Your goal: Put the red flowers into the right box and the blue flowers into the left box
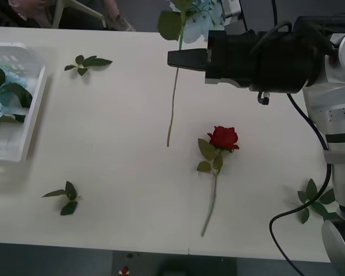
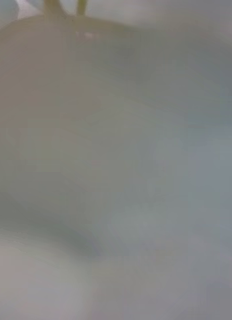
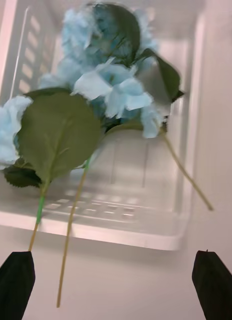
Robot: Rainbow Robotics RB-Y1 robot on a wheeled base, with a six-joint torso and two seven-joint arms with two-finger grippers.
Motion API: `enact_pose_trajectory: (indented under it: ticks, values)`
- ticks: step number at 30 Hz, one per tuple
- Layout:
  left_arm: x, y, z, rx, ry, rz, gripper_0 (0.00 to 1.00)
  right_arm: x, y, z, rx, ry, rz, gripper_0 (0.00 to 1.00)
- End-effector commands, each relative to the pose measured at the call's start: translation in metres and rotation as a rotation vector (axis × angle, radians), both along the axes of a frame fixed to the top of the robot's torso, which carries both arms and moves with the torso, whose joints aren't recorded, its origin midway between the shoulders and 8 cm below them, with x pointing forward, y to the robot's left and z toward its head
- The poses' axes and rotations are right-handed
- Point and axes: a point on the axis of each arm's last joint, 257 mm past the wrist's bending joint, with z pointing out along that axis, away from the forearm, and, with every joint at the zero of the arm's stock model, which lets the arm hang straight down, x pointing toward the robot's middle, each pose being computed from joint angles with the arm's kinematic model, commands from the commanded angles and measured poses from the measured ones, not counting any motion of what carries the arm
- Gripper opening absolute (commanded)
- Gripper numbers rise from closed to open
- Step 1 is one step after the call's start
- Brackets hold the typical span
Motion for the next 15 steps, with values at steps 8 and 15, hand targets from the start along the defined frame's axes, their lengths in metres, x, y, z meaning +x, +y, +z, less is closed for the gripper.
enact_pose_trajectory:
  ticks: [8, 15]
  values:
    - [0.060, -0.173, 0.040, -0.187, -0.176, -0.337, 1.00, -0.001, 0.002, 0.020, 0.022, -0.017, 0.003, 0.00]
    - [0.061, -0.288, 0.066, -0.406, -0.265, -0.531, 1.00, -0.001, 0.002, 0.020, 0.022, -0.017, 0.003, 0.00]
